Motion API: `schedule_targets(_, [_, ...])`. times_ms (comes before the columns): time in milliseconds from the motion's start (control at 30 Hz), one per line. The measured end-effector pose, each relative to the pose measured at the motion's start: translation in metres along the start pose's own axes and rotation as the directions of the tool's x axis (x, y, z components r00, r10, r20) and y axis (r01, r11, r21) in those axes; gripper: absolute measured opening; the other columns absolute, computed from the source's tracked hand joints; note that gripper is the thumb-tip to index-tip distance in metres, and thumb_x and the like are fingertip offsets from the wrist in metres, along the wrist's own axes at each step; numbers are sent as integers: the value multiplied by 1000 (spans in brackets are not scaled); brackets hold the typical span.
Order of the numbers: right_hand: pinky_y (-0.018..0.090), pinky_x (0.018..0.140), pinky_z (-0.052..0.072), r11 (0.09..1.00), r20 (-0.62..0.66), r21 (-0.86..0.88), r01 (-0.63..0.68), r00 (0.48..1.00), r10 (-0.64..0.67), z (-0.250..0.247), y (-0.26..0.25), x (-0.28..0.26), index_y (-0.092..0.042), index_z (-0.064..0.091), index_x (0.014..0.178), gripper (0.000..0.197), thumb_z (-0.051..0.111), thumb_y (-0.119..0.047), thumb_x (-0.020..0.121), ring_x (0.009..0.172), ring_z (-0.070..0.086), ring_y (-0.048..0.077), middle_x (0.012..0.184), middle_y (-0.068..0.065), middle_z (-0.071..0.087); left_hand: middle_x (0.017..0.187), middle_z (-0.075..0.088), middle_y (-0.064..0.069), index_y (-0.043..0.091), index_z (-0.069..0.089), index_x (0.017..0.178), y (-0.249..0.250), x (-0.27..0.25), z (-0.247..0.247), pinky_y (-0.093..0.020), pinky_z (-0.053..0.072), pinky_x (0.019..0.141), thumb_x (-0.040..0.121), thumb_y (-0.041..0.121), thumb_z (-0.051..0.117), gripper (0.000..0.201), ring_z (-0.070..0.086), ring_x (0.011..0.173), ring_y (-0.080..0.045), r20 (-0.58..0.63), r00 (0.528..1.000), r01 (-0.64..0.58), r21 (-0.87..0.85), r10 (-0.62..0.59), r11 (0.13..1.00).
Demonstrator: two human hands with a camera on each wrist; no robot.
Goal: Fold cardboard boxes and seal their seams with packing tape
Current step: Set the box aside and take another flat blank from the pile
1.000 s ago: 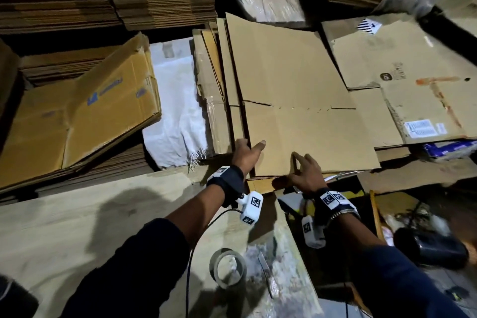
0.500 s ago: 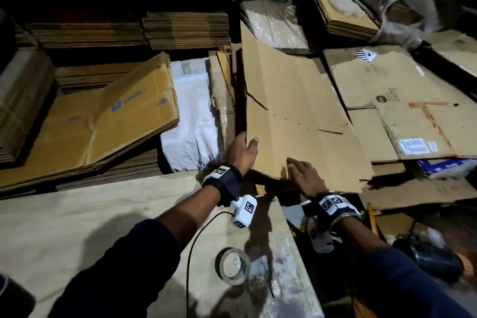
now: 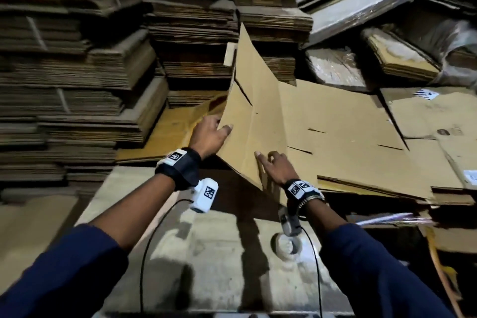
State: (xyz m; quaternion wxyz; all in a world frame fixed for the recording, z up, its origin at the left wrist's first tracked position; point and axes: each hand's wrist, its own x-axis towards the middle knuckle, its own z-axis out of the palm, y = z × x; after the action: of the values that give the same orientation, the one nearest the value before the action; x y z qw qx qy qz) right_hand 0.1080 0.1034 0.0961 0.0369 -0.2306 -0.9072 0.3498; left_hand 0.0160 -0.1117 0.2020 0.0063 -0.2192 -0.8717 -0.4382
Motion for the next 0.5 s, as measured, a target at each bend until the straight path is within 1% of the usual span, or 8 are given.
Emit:
schedule_targets(33, [42,103,42,1000,31,20,18,999,-19,9,-15,-7,-12,55,137,83,36,-81,94,123,56,36,138,19,55,105,79,2,24,75,115,-1,-10,-17,-35,57,81,94,36,65,27,73,96,-23,-15,1000,1,27,-1,1000])
schedule_targets(100, [40,99,48,994,83,102,41,995,-50,25,-48,-22,-12,56,137,80,37,-78,96,115,60,34,133,17,61,111,78,0,24,72,122,-1,-34,-53,-37,57,86,95,35,65,30,72,101,-24,-31,1000,8,95,-5,995])
schedule_targets(167, [48,98,55,977,116,210,39,991,-65,39,-79,-35,-16,56,137,75,37,-77,97,112,62,33,131,14,63,112,77,-3,24,72,123,-1,-56,-75,-38,57,86,94,33,67,31,71,102,-27,-6,1000,-6,190,8,982])
schedule_targets(233, [53,94,58,949,132,313,40,988,-85,53,-104,-46,-20,56,138,71,37,-75,98,116,61,34,137,15,60,108,76,-6,26,72,119,-3,-77,-82,-37,55,80,91,32,67,29,70,99,-32,21,1000,-19,325,13,945])
schedule_targets(300, [51,84,61,905,153,424,26,983,-100,62,-129,-58,-25,54,143,79,34,-83,93,118,61,35,142,12,58,109,72,-10,24,70,116,-9,-98,-85,-37,54,79,88,31,66,29,69,99,-35,28,1000,-10,419,-2,908])
schedule_targets(367, [51,81,62,881,152,473,15,983,-98,69,-149,-63,-31,53,146,96,27,-96,80,120,61,36,145,9,57,112,70,-13,21,68,116,-17,-115,-83,-39,56,80,88,29,64,29,68,100,-37,61,997,3,470,-36,883])
schedule_targets(433, [55,82,62,878,130,478,18,987,-91,75,-161,-59,-27,52,144,103,23,-99,77,118,61,37,144,9,57,110,71,-16,18,65,113,-27,-131,-80,-41,55,80,89,28,60,26,68,101,-40,110,993,-17,509,-46,860])
schedule_targets(500, [56,77,63,870,111,492,-16,993,-44,77,-170,-54,-23,47,147,103,25,-97,79,116,61,38,143,8,54,109,69,-18,15,62,110,-35,-143,-76,-42,53,81,90,25,58,23,66,101,-42,157,986,-47,550,-48,834])
